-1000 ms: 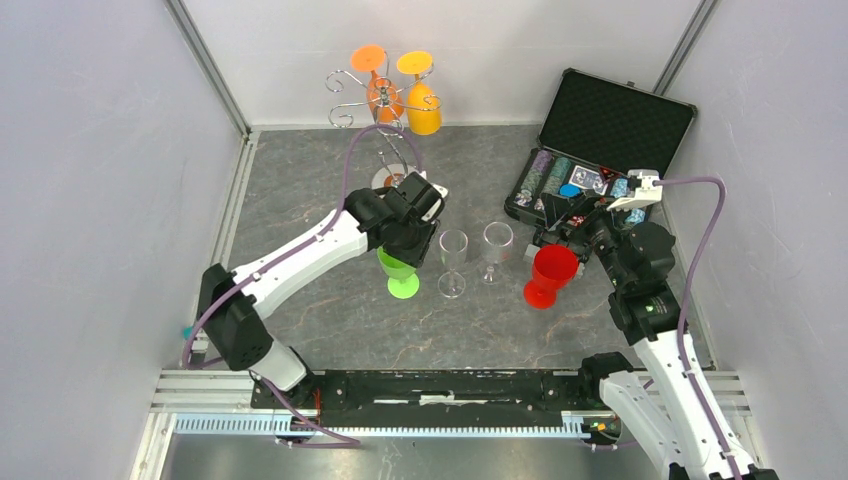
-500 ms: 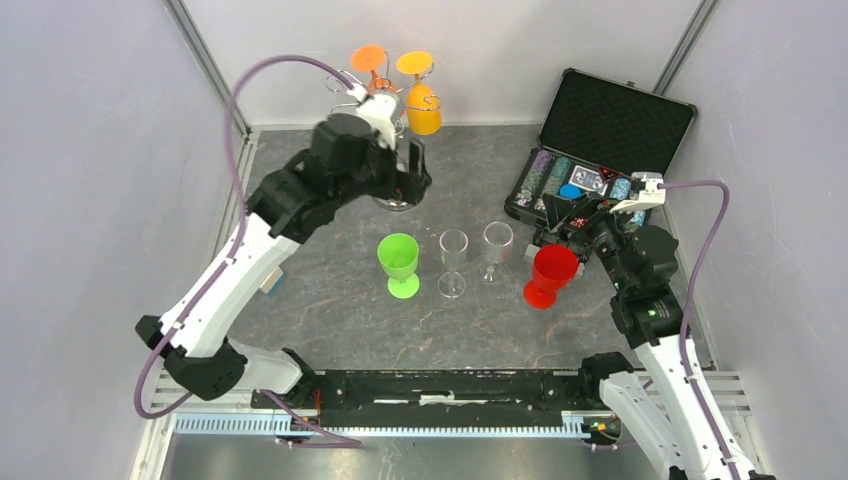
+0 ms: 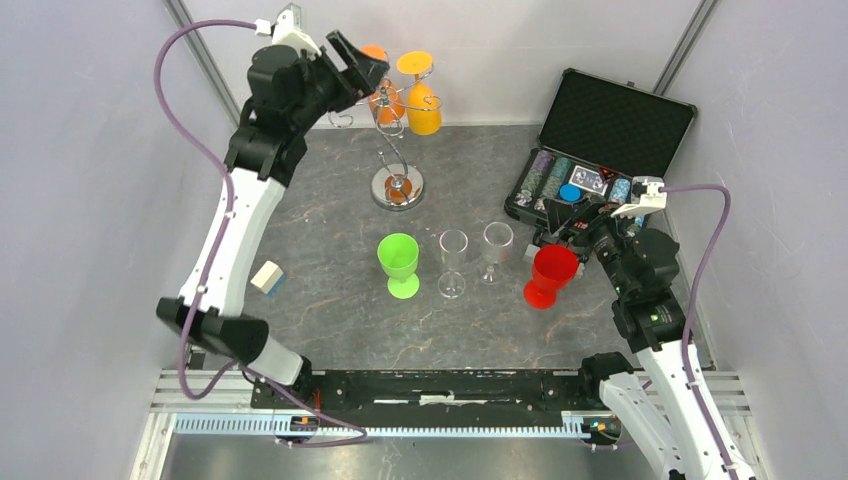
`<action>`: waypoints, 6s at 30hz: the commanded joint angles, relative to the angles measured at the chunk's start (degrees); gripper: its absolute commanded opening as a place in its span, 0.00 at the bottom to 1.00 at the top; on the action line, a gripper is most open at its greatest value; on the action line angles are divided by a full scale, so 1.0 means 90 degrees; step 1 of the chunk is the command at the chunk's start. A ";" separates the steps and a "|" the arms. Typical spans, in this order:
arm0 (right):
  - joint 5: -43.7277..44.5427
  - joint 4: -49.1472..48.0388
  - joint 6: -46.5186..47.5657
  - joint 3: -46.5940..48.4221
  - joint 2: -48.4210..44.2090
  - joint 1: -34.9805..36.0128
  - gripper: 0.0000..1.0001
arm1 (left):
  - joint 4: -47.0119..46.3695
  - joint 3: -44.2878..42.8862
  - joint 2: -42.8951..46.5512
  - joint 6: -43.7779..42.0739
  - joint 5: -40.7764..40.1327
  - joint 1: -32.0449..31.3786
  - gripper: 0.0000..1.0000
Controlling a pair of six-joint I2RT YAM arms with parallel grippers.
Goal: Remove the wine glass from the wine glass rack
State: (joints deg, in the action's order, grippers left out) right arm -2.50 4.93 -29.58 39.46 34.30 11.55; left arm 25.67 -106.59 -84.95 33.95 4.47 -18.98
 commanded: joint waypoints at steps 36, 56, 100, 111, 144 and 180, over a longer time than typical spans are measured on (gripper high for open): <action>-0.0184 0.0148 -0.0088 -0.0303 0.0346 -0.0015 0.85 | -0.1198 -0.3653 -0.4671 0.1222 0.3442 0.2364 0.74; -0.0250 0.0077 -0.0296 -0.0341 0.0283 -0.0019 0.83 | -0.3187 -0.3864 -0.5635 0.3894 0.4817 0.2509 0.44; 0.0031 0.0131 -0.0206 -0.0781 -0.0189 -0.0013 0.84 | -0.1751 0.0158 -0.1750 0.4201 -0.1771 0.0637 0.41; 0.0129 0.0197 -0.0171 -0.0838 -0.0282 -0.0021 0.84 | -0.1563 0.0026 -0.2064 0.4995 -0.2190 0.0504 0.47; 0.0473 0.0398 -0.0053 -0.0771 -0.0390 -0.0014 0.84 | -0.2482 -0.0332 -0.2938 0.6003 -0.2793 0.0339 0.41; 0.0410 0.0439 -0.0101 -0.0761 -0.0425 -0.0020 0.84 | -0.4322 0.0053 -0.2994 0.6659 -0.0309 0.0775 0.02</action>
State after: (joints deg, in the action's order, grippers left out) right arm 0.71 10.07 -30.39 31.99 30.81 11.55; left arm -8.71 -106.30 -112.79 91.09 -4.32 -12.71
